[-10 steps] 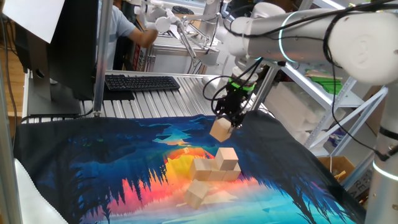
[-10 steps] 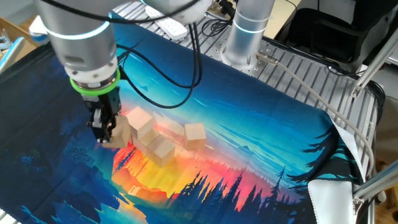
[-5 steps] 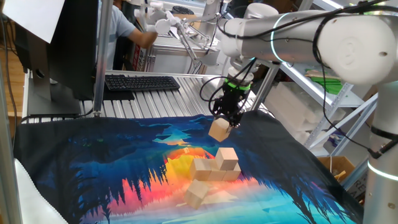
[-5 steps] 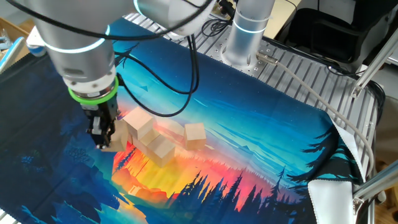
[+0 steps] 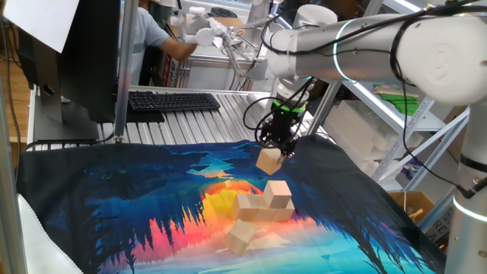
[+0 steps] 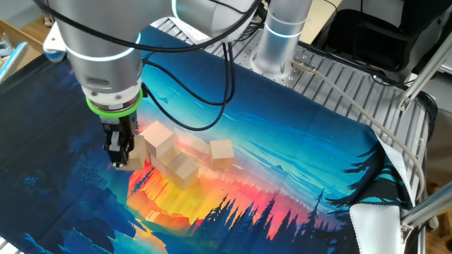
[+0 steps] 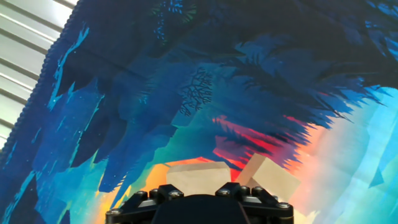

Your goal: Stack the blocks into a pyramid shape

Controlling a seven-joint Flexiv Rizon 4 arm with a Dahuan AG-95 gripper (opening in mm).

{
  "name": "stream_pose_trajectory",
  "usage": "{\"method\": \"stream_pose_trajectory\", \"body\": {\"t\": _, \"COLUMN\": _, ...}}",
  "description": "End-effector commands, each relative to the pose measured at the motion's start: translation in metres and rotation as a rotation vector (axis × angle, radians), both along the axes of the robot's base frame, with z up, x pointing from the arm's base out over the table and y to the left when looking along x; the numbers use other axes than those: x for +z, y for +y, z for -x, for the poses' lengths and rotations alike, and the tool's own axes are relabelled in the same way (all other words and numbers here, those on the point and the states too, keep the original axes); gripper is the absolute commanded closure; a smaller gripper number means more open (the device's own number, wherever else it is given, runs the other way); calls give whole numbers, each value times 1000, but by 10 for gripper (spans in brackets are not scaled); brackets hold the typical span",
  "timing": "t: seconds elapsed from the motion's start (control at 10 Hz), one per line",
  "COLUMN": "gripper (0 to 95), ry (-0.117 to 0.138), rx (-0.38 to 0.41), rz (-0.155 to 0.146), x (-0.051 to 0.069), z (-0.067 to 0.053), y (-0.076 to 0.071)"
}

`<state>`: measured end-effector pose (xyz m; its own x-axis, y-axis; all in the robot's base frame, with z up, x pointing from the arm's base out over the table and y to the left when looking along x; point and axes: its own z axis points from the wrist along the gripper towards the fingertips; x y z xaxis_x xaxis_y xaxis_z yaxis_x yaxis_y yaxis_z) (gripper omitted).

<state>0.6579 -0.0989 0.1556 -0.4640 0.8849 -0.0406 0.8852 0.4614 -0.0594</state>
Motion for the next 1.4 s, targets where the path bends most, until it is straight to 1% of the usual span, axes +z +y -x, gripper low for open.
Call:
{"method": "stream_pose_trajectory", "body": {"t": 0.1, "gripper": 950, "ry": -2, "rx": -1, "rz": -1, "x": 0, "z": 0, "y": 0}}
{"method": "stream_pose_trajectory", "body": {"t": 0.2, "gripper": 950, "ry": -3, "rx": -9, "rz": -10, "x": 0, "z": 0, "y": 0}}
{"method": "stream_pose_trajectory", "body": {"t": 0.3, "gripper": 950, "ry": -3, "rx": -9, "rz": -10, "x": 0, "z": 0, "y": 0}}
{"method": "stream_pose_trajectory", "body": {"t": 0.4, "gripper": 950, "ry": 0, "rx": -40, "rz": -12, "x": 0, "z": 4, "y": 4}}
{"method": "stream_pose_trajectory", "body": {"t": 0.5, "gripper": 950, "ry": 5, "rx": -91, "rz": -25, "x": 1, "z": 6, "y": 7}}
{"method": "stream_pose_trajectory", "body": {"t": 0.6, "gripper": 950, "ry": 4, "rx": -149, "rz": -36, "x": 4, "z": 8, "y": 12}}
{"method": "stream_pose_trajectory", "body": {"t": 0.7, "gripper": 950, "ry": -1, "rx": -187, "rz": -34, "x": 8, "z": 11, "y": 18}}
{"method": "stream_pose_trajectory", "body": {"t": 0.9, "gripper": 950, "ry": -12, "rx": -254, "rz": -58, "x": 15, "z": 15, "y": 29}}
{"method": "stream_pose_trajectory", "body": {"t": 1.1, "gripper": 950, "ry": -13, "rx": -298, "rz": -81, "x": 20, "z": 15, "y": 34}}
{"method": "stream_pose_trajectory", "body": {"t": 1.3, "gripper": 950, "ry": -15, "rx": -319, "rz": -78, "x": 23, "z": 19, "y": 40}}
{"method": "stream_pose_trajectory", "body": {"t": 1.4, "gripper": 950, "ry": -16, "rx": -348, "rz": -72, "x": 26, "z": 23, "y": 47}}
